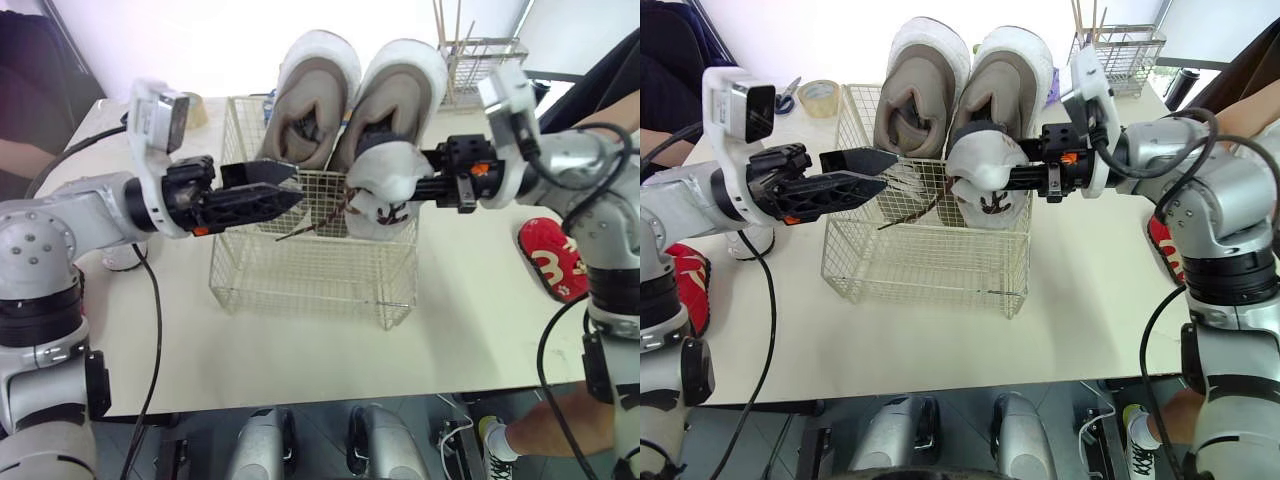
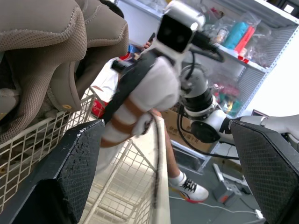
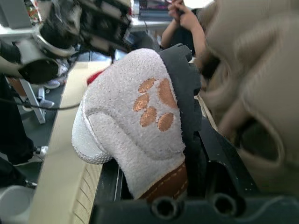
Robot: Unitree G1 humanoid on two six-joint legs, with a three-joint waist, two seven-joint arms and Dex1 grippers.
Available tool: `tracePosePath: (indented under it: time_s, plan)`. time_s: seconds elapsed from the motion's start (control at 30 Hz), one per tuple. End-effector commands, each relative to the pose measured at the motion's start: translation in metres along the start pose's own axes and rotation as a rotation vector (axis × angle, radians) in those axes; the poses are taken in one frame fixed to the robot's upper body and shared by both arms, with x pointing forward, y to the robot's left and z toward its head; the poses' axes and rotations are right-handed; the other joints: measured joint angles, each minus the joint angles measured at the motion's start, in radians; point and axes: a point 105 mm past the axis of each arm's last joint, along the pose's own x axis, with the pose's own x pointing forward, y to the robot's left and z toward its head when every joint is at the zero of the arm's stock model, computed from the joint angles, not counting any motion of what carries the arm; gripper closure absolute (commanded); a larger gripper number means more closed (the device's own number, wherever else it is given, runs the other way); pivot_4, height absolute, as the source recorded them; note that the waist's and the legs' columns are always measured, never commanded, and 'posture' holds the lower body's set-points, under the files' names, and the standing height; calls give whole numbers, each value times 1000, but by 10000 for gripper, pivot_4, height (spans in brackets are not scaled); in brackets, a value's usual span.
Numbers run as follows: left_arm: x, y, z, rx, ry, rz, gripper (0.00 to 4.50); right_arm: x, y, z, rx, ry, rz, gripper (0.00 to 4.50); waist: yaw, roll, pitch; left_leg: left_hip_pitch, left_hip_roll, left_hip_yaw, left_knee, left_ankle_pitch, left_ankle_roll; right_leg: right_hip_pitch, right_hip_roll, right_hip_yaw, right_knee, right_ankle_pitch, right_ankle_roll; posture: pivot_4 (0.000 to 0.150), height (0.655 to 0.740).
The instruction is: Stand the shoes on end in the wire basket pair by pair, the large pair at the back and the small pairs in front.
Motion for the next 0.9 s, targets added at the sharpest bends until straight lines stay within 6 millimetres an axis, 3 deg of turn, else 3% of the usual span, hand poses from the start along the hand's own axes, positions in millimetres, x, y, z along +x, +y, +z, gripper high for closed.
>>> tracePosePath:
  time_s: [0.03, 0.27, 0.57, 0.83, 0.9]
  plan:
    - [-5, -5, 10, 39, -32, -4, 297, -1, -3, -8, -40, 29, 5, 37890, 0, 0, 0, 0, 0, 0, 0, 0, 0, 0, 0, 0, 0, 0, 0, 1500, 7400]
    - [-9, -5, 10, 44, -32, 3, 297, 3, 2, -35, -14, 100, 21, 37890, 1, 0, 0, 0, 0, 0, 0, 2, -3, 0, 0, 0, 0, 0, 0, 1500, 7400]
    - [-12, -7, 11, 50, -34, 1, 297, 4, 4, -47, 11, 146, 6, 37890, 2, 0, 0, 1, 0, 0, 0, 2, -3, 1, 0, 0, 0, 0, 0, 1500, 7400]
    - [-15, -8, 11, 53, -34, -2, 0, -3, 4, -42, -3, 188, -26, 141, 0, 0, 0, 1, 0, 0, 0, 2, -4, 2, 0, 0, 0, 0, 0, 1500, 7400]
    - [-16, -9, 10, 55, -34, -2, 0, -8, 5, -37, -13, 200, -37, 141, 3, 0, 0, 1, 0, -1, 0, 2, -4, 2, 0, 0, 0, 0, 0, 1500, 7400]
